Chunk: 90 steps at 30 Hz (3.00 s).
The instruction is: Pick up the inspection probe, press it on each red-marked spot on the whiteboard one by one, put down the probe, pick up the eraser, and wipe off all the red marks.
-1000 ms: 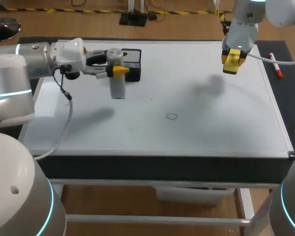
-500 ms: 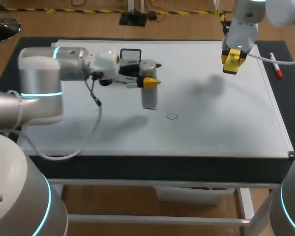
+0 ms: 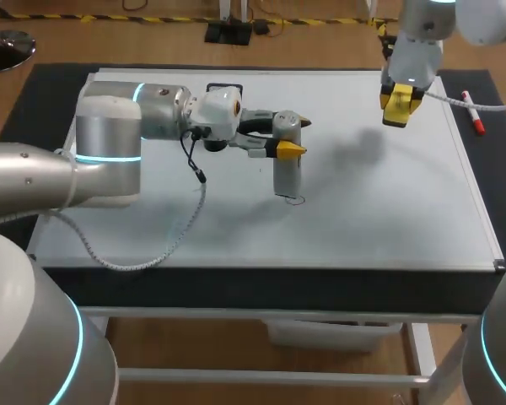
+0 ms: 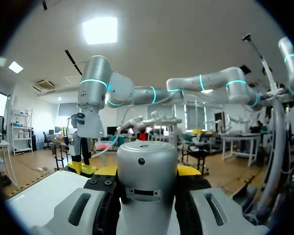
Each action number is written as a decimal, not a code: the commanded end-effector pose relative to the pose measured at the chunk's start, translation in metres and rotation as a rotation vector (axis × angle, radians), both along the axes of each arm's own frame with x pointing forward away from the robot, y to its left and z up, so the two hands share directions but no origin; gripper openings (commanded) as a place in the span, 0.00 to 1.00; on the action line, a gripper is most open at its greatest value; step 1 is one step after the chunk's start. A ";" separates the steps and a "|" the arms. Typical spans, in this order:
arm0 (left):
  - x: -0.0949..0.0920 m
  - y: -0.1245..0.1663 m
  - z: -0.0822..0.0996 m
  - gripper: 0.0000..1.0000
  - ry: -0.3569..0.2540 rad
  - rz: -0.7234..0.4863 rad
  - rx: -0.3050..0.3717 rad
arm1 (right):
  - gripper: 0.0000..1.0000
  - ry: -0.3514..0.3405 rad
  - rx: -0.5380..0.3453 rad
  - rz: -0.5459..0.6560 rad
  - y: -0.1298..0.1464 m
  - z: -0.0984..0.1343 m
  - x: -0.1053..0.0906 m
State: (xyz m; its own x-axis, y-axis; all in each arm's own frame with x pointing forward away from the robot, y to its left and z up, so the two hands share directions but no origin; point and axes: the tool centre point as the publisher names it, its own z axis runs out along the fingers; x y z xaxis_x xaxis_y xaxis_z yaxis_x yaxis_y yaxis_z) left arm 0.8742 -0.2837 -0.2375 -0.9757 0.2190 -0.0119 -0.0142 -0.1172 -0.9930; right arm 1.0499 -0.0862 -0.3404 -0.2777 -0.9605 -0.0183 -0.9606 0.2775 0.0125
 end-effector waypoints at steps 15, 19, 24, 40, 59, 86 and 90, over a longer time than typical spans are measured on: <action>0.007 -0.017 -0.026 0.00 0.030 -0.037 -0.022 | 0.00 0.001 -0.002 0.002 -0.001 0.001 0.000; 0.007 -0.019 -0.026 0.00 0.029 -0.043 -0.009 | 0.00 0.001 -0.002 0.002 -0.001 0.001 0.000; 0.008 -0.020 -0.026 0.00 0.031 -0.048 0.009 | 0.00 0.001 -0.002 0.002 -0.001 0.001 0.000; 0.007 -0.022 -0.029 0.00 0.037 -0.053 0.016 | 0.00 0.001 -0.002 0.002 -0.001 0.001 0.000; 0.009 -0.022 -0.031 0.00 0.046 -0.061 0.026 | 0.00 0.001 -0.002 0.002 -0.001 0.001 0.000; 0.013 -0.012 -0.024 0.00 0.033 -0.046 0.022 | 0.00 0.001 -0.002 0.002 -0.001 0.001 0.000; 0.016 0.003 -0.013 0.00 0.019 -0.026 0.021 | 0.00 0.001 -0.002 0.002 -0.001 0.001 0.000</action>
State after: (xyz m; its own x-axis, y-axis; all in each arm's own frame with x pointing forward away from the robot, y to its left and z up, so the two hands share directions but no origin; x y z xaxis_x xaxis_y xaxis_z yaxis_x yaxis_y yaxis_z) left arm 0.8932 -0.2942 -0.2604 -0.9671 0.2539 0.0149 -0.0419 -0.1013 -0.9940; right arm 1.0498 -0.0863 -0.3405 -0.2777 -0.9605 -0.0185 -0.9606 0.2775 0.0123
